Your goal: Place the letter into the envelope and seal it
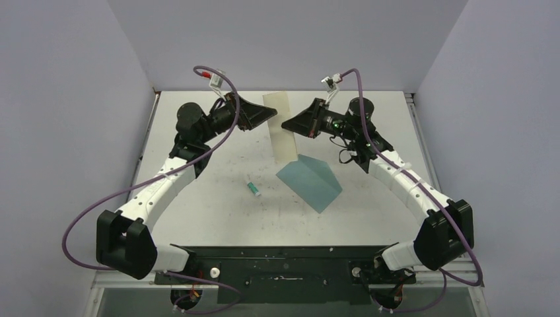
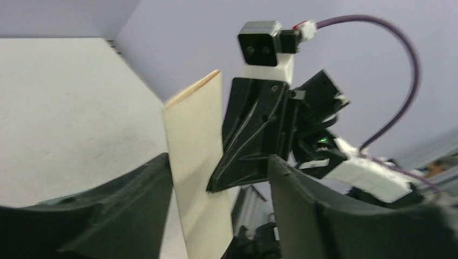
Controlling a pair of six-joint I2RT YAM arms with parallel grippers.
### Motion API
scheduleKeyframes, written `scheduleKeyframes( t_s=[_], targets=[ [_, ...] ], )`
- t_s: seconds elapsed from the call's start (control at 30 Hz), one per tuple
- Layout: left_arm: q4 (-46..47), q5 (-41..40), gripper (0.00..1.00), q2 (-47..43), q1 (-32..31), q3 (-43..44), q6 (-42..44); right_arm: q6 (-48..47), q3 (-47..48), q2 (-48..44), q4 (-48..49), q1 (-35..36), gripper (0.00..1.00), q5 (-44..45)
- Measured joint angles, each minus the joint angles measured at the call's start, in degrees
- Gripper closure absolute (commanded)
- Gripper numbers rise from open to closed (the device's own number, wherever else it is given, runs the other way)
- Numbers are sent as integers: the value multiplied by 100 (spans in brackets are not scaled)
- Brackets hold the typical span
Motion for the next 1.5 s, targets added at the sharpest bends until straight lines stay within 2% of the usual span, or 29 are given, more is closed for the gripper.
scheduleKeyframes(
  t_s=[0.2,0.37,0.53,0.67,0.83,0.93,1.03,1.2,1.5],
  targets=[
    [-1388,-750,1,-278,0,-437,1182,-1014,63,-55,-1856,-433,95,804],
    [-2710,-1665,4,-496,85,-765,2011,-1471,-151,-190,-2892,-1200,95,1506],
    [-3582,-2393,4,-741,595,-1255,2234,-1674,-350,-398,-3556,-1539,95,2142],
    [-3952,-2669,4,-741,855,-1285,2240,-1788,-350,-485,-3862,-1537,95,2455],
    [-3869,-2527,3,-739,802,-1331,2225,-1853,-350,-505,-4151,-1565,95,2782],
    [-3724,-2404,0,-688,468,-1403,2223,-1884,-354,-503,-4277,-1609,95,2946],
    [-3493,-2186,14,-415,-164,-1405,2135,-1926,-407,-505,-4301,-1659,95,3060],
    [-3034,-1534,26,433,-927,-1412,1941,-2050,-619,-503,-4317,-1832,95,3123],
    [-3318,-1305,27,1478,-1488,-1204,2081,-2142,-833,-463,-4330,-2059,95,3436]
  ],
)
